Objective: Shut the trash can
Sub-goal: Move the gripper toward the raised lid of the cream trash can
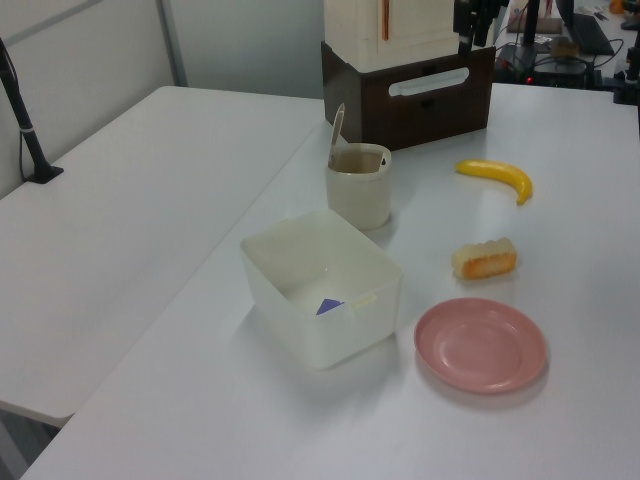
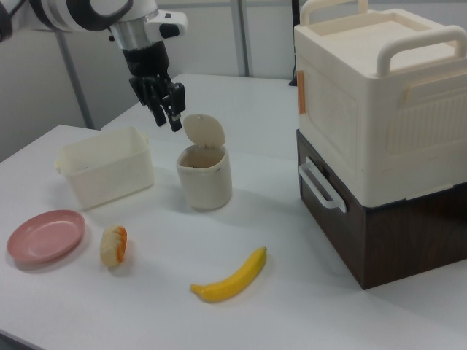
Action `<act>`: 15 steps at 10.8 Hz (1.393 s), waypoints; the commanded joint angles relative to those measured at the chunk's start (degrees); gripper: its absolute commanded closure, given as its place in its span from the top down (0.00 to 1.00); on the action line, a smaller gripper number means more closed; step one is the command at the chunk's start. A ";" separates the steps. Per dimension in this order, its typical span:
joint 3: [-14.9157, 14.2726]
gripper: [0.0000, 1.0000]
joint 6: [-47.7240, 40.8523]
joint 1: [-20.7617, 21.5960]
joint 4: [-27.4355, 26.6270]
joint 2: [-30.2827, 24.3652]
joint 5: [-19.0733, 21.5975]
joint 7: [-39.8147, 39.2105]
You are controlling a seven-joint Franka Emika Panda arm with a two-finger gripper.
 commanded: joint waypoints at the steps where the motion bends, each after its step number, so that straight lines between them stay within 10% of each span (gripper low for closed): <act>1: -0.31 0.00 0.08 4.67 3.57 6.81 -6.27 -2.87; 4: -0.57 0.00 8.21 5.90 11.40 16.04 -6.71 1.95; 15: -0.66 0.00 37.87 11.26 12.38 24.75 -18.12 32.63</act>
